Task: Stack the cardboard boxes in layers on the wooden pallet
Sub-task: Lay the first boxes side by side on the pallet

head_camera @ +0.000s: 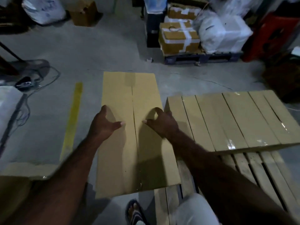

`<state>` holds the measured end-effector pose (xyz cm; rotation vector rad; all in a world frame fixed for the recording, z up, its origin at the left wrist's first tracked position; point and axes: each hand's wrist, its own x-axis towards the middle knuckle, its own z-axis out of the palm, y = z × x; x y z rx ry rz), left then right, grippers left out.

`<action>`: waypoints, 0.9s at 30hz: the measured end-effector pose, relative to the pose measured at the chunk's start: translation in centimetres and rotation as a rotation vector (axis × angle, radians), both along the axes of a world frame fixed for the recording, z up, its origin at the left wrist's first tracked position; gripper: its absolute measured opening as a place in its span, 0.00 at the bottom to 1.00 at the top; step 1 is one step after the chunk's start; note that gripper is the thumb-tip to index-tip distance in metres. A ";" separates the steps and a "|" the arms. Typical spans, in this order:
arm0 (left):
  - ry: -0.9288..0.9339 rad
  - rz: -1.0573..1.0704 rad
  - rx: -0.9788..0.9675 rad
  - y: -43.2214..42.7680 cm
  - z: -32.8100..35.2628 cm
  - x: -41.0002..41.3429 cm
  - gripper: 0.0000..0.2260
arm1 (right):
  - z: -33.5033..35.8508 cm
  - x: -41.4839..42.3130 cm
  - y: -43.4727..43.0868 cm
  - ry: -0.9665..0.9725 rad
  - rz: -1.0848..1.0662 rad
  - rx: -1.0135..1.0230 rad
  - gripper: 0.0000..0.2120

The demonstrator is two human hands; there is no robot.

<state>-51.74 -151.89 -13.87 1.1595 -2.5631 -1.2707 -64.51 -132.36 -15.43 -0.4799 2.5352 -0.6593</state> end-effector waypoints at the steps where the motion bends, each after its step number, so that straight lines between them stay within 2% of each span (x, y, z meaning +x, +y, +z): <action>1: -0.008 0.001 0.006 -0.4 -1.2 -0.5 0.48 | -1.2 -0.4 -0.5 -0.013 -0.008 0.009 0.36; 10: -0.036 0.033 0.106 -2.0 -13.6 -10.2 0.48 | -12.6 -9.9 -2.4 -0.130 -0.035 0.073 0.35; 17: -0.055 0.079 0.201 -0.9 -23.8 -18.0 0.47 | -20.9 -18.2 -1.5 -0.111 -0.033 0.174 0.36; 27: -0.091 -0.010 0.141 -0.1 -37.2 -21.6 0.47 | -32.5 -21.6 -0.5 -0.143 -0.109 0.213 0.37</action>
